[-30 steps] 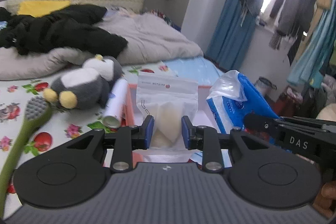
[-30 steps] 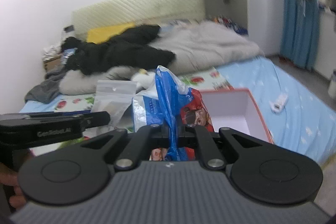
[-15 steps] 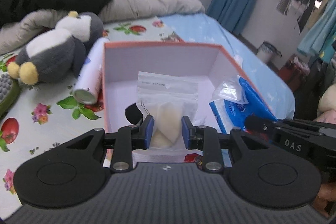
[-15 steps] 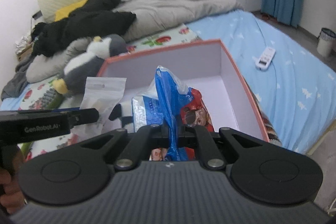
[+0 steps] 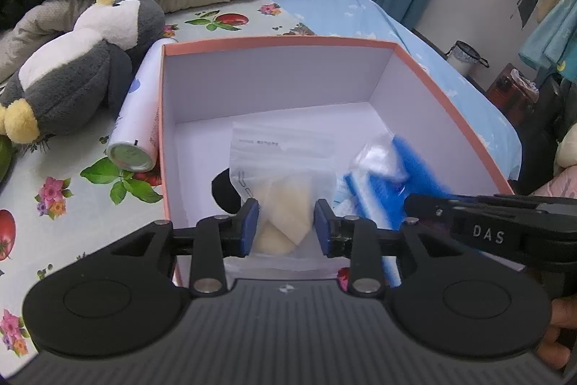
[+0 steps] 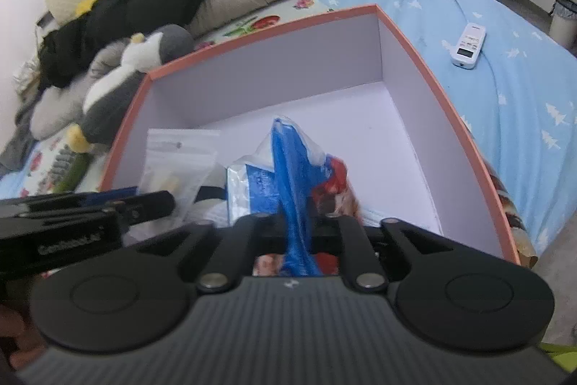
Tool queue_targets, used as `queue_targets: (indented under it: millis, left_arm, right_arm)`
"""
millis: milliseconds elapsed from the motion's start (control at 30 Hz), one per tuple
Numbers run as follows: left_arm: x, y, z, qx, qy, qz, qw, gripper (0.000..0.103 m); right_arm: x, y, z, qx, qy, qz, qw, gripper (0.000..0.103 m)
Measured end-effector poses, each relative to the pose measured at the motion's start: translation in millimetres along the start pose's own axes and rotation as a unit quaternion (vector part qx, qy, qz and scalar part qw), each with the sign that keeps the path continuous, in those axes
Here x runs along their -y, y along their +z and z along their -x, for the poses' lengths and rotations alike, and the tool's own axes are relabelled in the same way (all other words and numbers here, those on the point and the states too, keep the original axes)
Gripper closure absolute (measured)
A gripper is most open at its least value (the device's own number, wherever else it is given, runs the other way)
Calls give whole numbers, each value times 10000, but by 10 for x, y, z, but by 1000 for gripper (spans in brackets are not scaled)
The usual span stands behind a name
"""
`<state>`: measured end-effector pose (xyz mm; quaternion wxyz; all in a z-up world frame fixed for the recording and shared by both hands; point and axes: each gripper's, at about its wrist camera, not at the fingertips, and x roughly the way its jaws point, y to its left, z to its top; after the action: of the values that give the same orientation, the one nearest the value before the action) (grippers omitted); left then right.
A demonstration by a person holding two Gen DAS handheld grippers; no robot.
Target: Organize soft objects
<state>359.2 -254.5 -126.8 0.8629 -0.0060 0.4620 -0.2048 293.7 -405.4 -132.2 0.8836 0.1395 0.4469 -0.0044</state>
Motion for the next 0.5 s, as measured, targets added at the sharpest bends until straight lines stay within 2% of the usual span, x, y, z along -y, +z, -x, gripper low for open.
queue_targets:
  millis: [67, 133, 333, 500]
  left_arm:
    - [-6, 23, 62, 41, -1, 36, 10000, 54]
    - [-14, 53, 159, 111, -47, 55, 9999, 52]
    - [23, 161, 628, 477, -86, 35, 9988, 52]
    - [67, 180, 1167, 848, -115, -3, 9963, 52]
  right_arm:
    - [1, 9, 34, 28, -15, -47, 10000, 67]
    - [-3, 31, 101, 103, -51, -60, 9999, 61]
    - [-107, 98, 501, 526, -18, 25, 9986, 61]
    - [-261, 128, 1006, 1036, 50, 188, 9944, 61]
